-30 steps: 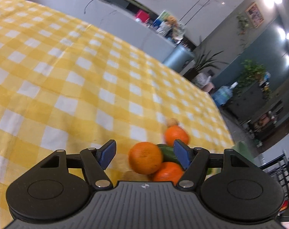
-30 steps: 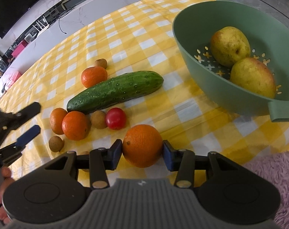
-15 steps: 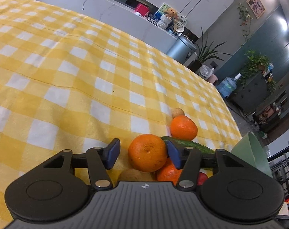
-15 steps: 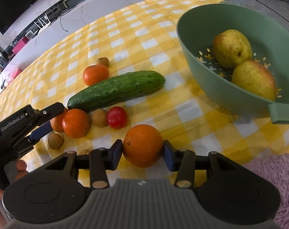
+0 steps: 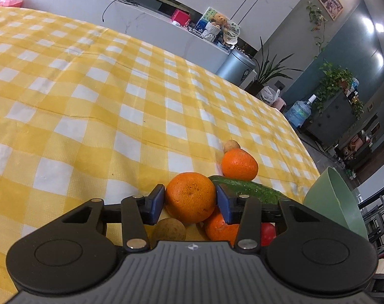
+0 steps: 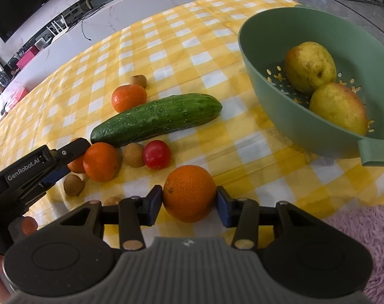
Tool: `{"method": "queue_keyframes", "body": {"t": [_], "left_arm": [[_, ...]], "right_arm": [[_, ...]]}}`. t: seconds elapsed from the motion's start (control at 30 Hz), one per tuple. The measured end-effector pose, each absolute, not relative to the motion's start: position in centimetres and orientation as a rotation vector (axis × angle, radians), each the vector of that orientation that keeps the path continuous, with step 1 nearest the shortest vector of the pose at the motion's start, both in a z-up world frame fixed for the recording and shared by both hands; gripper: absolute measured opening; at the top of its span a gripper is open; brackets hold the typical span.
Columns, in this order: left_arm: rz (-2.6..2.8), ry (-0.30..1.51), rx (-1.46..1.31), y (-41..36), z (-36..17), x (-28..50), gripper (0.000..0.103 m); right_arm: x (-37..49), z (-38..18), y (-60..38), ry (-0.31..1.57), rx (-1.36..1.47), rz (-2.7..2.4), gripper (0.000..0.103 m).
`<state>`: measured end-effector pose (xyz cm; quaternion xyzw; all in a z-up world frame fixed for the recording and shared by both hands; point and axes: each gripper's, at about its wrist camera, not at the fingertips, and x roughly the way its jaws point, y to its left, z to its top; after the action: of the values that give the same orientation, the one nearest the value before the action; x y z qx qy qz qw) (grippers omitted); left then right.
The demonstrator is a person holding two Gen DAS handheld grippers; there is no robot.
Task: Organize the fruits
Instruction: 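Grasp a tangerine with the left tool while the right tool holds the orange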
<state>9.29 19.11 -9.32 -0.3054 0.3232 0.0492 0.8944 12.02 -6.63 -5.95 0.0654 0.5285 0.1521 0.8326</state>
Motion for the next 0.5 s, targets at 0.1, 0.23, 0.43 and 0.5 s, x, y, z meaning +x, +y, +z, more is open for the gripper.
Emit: {"method": "queue_keyframes", "body": {"t": [0.1, 0.23, 0.43, 0.5], "left_arm": [[0.102, 0.666, -0.660, 19.6, -9.4, 9.3, 0.050], [0.111, 0.641, -0.692, 20.2, -9.2, 8.9, 0.050], [0.105, 0.576, -0.742, 20.9, -8.3, 8.0, 0.050], [0.111, 0.555, -0.747, 21.0, -7.8, 7.7, 0.050]], "right_arm": [[11.9, -5.9, -6.6, 1.118, 0.140, 0.327, 0.042], [11.7, -5.7, -6.6, 1.099, 0.137, 0.330, 0.042], [11.2, -5.2, -6.4, 1.057, 0.119, 0.336, 0.042], [11.0, -4.9, -6.5, 1.038, 0.121, 0.340, 0.042]]}}
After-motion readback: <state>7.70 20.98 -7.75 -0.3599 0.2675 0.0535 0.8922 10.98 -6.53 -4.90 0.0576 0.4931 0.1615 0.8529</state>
